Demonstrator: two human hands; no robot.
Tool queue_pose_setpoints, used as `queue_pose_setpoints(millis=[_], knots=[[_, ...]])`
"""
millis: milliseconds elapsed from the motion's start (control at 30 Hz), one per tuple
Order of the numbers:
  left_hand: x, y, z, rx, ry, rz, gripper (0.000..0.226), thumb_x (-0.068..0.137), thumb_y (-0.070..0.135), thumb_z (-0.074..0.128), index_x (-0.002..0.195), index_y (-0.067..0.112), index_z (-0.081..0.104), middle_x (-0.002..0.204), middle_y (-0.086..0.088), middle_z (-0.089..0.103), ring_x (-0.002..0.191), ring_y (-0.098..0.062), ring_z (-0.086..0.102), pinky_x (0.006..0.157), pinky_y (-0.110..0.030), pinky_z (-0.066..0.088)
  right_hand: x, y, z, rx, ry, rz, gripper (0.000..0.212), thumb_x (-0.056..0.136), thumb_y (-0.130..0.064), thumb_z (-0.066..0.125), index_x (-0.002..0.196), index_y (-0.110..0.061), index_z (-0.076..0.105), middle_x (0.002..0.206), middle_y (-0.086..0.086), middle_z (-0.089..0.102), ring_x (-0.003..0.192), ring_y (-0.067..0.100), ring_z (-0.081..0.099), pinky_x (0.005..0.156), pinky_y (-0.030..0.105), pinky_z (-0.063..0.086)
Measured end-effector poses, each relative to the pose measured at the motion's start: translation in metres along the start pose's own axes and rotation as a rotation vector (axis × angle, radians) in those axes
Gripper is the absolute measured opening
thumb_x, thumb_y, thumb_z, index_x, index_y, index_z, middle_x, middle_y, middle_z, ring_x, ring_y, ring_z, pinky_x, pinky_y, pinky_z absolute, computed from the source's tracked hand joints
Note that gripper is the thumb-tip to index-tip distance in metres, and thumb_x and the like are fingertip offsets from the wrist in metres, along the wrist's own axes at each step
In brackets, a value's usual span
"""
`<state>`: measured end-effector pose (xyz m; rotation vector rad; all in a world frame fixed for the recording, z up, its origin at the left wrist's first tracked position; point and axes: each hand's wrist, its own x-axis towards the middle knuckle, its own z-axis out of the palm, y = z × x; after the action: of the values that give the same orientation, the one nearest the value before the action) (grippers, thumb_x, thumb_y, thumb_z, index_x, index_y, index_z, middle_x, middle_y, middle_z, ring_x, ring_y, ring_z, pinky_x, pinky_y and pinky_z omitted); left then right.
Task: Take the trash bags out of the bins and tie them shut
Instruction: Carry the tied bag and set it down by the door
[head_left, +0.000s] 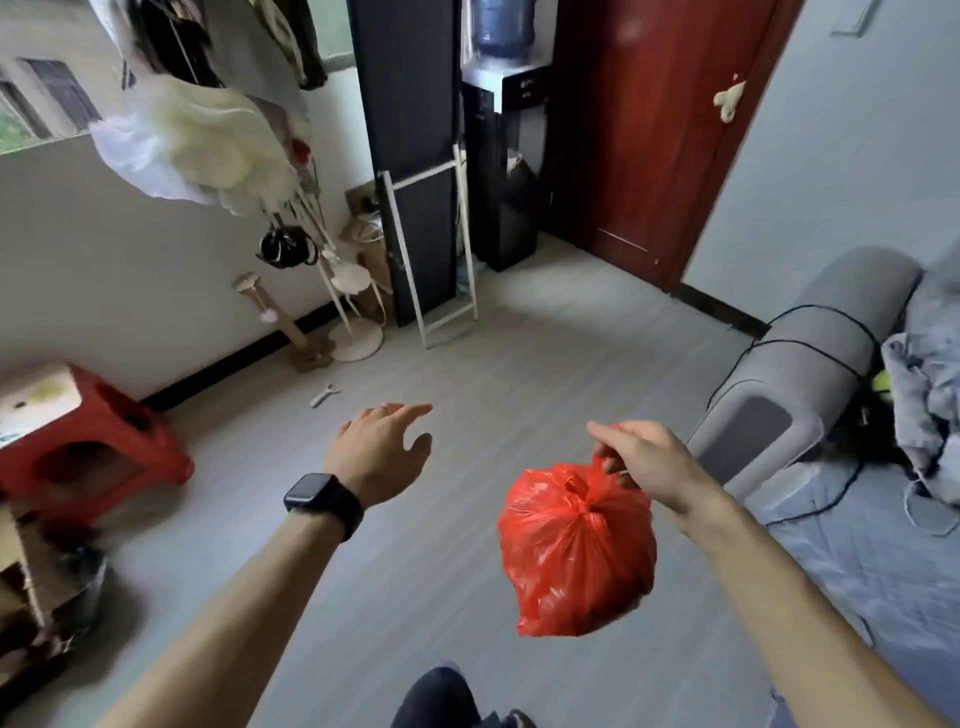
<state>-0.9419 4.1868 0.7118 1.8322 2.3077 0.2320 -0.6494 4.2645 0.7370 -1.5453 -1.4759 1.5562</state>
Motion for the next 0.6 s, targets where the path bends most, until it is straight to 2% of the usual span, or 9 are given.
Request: queue_pose_setpoints(millis=[167, 300, 433, 533, 600], knots=[[0.154, -0.002, -0.004, 0.017, -0.016, 0.071, 0.047, 0.095, 0.048, 0.047, 0.141, 0.040, 0.046, 0.139, 0.007, 0.056, 0.128, -0.022, 0.049, 0.104, -0.040, 0.042, 0.124, -0.049, -0.032, 0.043, 0.126, -0.025, 0.028, 0.095, -0.028, 0.063, 0.072, -0.011, 0.059, 0.069, 0.008, 0.055, 0.060, 0.015, 0.049, 0.052, 0.025, 0.037], [0.287, 0.011, -0.004, 0.027, -0.051, 0.180, 0.048, 0.094, 0.049, 0.045, 0.142, 0.039, 0.044, 0.140, 0.007, 0.055, 0.129, -0.022, 0.048, 0.105, -0.041, 0.042, 0.212, -0.077, -0.063, 0.076, 0.256, 0.020, 0.031, 0.098, -0.025, 0.059, 0.071, -0.009, 0.060, 0.063, 0.007, 0.053, 0.055, 0.015, 0.048, 0.053, 0.027, 0.038], [0.415, 0.048, -0.012, 0.051, -0.095, 0.309, 0.049, 0.093, 0.047, 0.045, 0.141, 0.038, 0.045, 0.139, 0.005, 0.055, 0.129, -0.024, 0.049, 0.103, -0.039, 0.041, 0.287, -0.107, -0.100, 0.141, 0.382, 0.043, 0.027, 0.099, -0.021, 0.057, 0.076, -0.007, 0.060, 0.063, 0.004, 0.052, 0.057, 0.013, 0.048, 0.053, 0.025, 0.037], [0.500, 0.090, -0.015, 0.087, -0.124, 0.415, 0.050, 0.085, 0.049, 0.036, 0.132, 0.038, 0.049, 0.129, 0.004, 0.060, 0.121, -0.026, 0.053, 0.096, -0.039, 0.044, 0.339, -0.121, -0.129, 0.190, 0.445, 0.052, 0.028, 0.100, -0.022, 0.054, 0.079, -0.007, 0.063, 0.066, 0.005, 0.056, 0.059, 0.012, 0.051, 0.053, 0.023, 0.038], [0.556, 0.124, -0.011, 0.110, -0.144, 0.483, 0.050, 0.084, 0.047, 0.038, 0.132, 0.038, 0.050, 0.126, 0.003, 0.061, 0.120, -0.027, 0.054, 0.095, -0.039, 0.044, 0.380, -0.128, -0.151, 0.218, 0.495, 0.053, 0.030, 0.101, -0.022, 0.053, 0.078, -0.007, 0.065, 0.067, 0.006, 0.059, 0.061, 0.013, 0.054, 0.055, 0.025, 0.040]])
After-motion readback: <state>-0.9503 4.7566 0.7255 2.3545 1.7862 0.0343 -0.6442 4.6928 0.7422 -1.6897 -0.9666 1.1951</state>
